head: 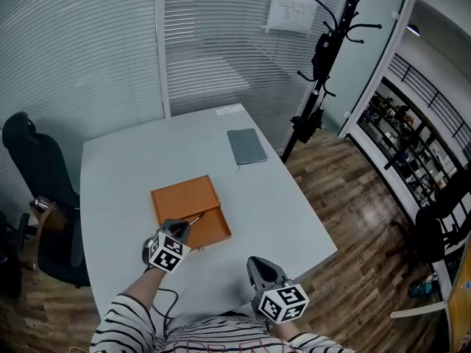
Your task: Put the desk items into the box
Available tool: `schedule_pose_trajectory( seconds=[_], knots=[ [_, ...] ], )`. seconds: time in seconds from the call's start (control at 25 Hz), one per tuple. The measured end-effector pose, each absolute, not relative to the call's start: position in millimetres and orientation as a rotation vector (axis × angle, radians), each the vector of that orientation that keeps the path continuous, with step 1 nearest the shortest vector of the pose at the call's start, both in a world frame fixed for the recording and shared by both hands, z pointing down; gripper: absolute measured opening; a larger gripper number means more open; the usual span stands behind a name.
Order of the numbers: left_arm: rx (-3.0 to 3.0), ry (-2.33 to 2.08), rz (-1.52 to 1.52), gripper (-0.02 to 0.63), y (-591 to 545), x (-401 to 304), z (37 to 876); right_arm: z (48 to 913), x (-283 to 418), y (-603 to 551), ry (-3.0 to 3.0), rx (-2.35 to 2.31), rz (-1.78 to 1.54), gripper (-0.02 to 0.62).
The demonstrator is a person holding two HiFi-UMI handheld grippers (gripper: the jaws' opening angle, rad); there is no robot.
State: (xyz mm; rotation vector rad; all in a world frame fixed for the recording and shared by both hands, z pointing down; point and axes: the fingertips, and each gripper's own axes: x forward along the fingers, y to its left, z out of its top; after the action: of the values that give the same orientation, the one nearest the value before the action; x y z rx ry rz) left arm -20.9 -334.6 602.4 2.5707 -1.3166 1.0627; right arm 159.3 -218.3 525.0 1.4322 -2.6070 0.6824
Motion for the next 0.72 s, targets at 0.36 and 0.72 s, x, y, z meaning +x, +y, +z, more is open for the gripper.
schedule_pose_trajectory(
  seconds=[0.36,0.72],
  knots=[
    [2.682,-1.39,0.753,0.023,-292,-40,544,517,123,-195,-2.618,1.403,0.628,0.026],
    [2.714,-1.443,0.581,0.023,-232,-66,508,512,91,-166,-2.61,1.434,0.585,0.025]
  ],
)
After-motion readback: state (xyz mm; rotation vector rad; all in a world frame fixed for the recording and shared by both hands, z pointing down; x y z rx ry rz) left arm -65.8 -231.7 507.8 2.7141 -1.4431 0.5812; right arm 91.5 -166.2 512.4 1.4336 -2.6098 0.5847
